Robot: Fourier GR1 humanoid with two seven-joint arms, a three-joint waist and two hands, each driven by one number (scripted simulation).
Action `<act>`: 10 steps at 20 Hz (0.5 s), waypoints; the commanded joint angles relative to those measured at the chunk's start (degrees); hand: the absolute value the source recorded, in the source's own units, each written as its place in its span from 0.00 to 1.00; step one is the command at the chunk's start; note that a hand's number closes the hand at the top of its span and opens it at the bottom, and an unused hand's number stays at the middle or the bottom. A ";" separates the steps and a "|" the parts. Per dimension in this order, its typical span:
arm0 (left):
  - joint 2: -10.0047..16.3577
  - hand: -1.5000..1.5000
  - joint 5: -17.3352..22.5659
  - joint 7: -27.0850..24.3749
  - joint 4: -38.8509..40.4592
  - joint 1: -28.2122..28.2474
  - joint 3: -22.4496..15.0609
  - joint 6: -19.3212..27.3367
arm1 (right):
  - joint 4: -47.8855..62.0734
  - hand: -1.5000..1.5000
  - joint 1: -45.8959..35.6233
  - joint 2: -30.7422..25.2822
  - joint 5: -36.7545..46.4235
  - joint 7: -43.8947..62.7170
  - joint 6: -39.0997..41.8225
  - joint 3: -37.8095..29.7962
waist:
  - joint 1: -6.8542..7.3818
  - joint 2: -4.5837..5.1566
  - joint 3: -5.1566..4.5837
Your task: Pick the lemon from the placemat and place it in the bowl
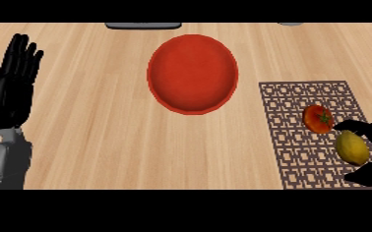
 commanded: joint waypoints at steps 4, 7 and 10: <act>0.09 0.50 0.02 0.29 -1.08 1.83 0.70 -0.62 | 8.20 1.00 -0.30 -0.67 2.32 -9.30 -9.06 -1.99 | 0.08 0.05 0.14; -0.15 0.50 0.34 -0.91 1.13 0.99 0.71 -1.65 | -0.79 1.00 -0.69 1.14 2.22 -4.01 -4.99 -0.75 | -0.09 0.01 0.11; 0.47 0.50 0.45 -1.26 3.54 -0.96 1.49 -1.59 | 3.73 1.00 -2.93 0.81 2.61 -6.83 -8.63 -2.42 | 0.01 0.05 0.12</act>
